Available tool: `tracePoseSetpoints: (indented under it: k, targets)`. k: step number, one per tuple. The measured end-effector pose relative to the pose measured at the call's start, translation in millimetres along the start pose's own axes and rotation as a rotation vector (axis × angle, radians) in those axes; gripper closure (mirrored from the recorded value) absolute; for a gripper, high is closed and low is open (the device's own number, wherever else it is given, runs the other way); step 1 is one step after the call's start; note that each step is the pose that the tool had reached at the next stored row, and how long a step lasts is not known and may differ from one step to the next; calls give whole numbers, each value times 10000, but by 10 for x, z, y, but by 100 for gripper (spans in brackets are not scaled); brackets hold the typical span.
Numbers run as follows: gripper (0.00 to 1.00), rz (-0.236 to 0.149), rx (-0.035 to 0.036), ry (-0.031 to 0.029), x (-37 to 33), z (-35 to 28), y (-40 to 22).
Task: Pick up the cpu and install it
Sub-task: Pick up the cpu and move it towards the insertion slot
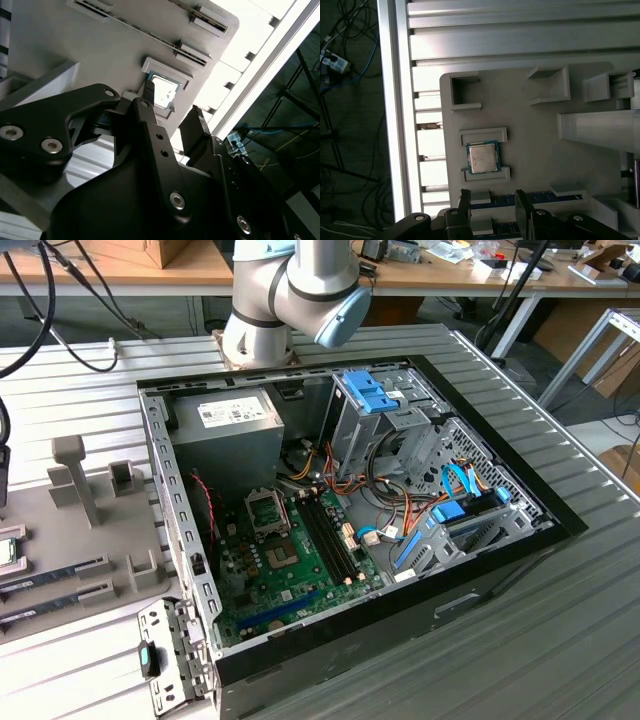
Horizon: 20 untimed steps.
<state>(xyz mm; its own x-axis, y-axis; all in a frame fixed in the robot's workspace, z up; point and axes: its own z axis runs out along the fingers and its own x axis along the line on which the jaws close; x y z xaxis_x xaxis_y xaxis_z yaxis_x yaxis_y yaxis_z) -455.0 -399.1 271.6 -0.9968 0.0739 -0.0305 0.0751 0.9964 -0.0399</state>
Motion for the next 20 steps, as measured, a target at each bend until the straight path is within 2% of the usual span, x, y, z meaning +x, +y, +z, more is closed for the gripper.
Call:
tracePoseSetpoints:
  k: [20]
  targets:
    - [52,0,0,-1,-12,89,5]
